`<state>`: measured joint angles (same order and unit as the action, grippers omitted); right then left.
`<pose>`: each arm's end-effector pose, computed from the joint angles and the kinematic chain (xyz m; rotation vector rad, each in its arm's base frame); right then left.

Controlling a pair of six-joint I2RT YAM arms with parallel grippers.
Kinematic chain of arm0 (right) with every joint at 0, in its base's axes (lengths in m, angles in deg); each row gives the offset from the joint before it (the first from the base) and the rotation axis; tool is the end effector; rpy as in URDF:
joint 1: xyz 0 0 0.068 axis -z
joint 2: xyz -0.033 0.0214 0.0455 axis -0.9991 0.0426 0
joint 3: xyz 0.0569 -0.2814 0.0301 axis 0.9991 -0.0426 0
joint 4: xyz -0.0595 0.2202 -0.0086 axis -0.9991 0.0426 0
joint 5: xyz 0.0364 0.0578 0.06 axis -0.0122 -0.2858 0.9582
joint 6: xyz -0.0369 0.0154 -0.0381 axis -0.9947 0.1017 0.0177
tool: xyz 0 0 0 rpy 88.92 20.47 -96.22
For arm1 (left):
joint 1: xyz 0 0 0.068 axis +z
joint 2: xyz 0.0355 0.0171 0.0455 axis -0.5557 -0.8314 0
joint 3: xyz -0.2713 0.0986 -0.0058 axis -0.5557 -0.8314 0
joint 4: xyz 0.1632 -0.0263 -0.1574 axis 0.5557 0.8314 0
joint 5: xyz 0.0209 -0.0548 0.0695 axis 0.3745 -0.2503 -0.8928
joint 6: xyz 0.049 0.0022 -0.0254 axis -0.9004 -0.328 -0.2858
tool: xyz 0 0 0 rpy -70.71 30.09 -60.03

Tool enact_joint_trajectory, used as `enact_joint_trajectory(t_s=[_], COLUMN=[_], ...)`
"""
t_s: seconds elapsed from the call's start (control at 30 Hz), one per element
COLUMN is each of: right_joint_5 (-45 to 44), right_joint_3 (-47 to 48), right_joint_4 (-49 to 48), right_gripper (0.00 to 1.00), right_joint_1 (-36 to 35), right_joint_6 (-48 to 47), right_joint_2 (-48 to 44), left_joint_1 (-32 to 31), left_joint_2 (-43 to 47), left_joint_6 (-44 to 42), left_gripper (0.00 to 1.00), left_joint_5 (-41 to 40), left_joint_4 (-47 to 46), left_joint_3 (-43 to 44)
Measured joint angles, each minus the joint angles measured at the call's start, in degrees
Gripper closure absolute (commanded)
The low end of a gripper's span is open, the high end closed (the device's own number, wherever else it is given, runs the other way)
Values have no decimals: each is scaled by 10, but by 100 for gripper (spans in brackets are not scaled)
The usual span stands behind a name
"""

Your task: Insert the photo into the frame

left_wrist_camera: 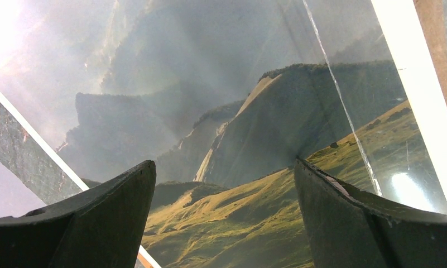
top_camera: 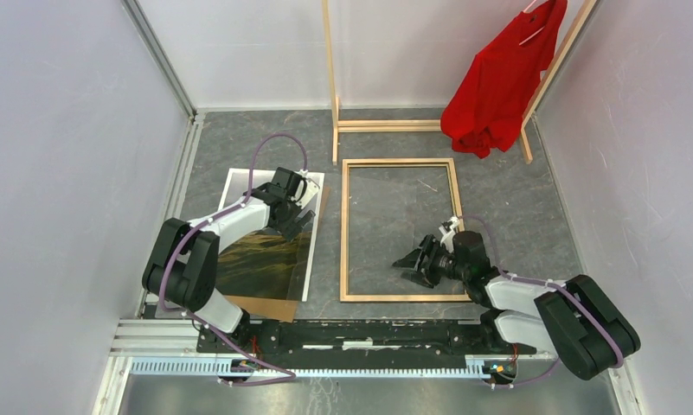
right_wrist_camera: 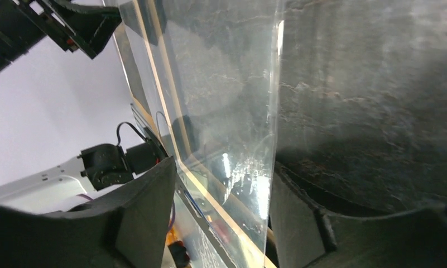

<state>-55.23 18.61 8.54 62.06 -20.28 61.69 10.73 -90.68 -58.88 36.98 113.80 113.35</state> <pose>0.1308 0.0840 0.1575 0.5140 2.4405 1.4009 0.2471 -0.0954 0.2070 0.9513 2.5015 0.3132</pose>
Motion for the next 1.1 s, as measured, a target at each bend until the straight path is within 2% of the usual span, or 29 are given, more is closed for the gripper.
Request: enact_joint_trajectory(t_s=[0.07,0.13,0.2,0.23,0.37,0.5,0.73,0.93,1.1], right_joint_5=[-15,-29,-39,-44,-45,-46,-61,-56,-37], right_joint_3=[-18,-32,-37,-37,-9,77,192,200,216], right_joint_4=[-27,-47,-61,-66,-29,95,295,422,483], right_gripper=[55,75,86,88,94,100,100,100,100], right_joint_1=[0,0,0,0,13,51,135,207,240], right_joint_6=[21,38,53,56,31,-59,-224,-317,-378], right_joint_2=[-1,-4,-8,-11,-36,-68,-118,-139,-115], left_joint_1=[0,0,0,0,0,-1,-1,-3,-19], left_joint_2=[0,0,0,0,0,3,3,-9,-57], left_joint_6=[0,0,0,0,0,0,0,22,61], left_gripper=[0,0,0,0,0,0,0,0,0], left_joint_5=[0,0,0,0,-3,-12,-21,35,108], left_joint_4=[0,0,0,0,0,3,39,74,87], left_joint_3=[0,0,0,0,0,1,30,118,185])
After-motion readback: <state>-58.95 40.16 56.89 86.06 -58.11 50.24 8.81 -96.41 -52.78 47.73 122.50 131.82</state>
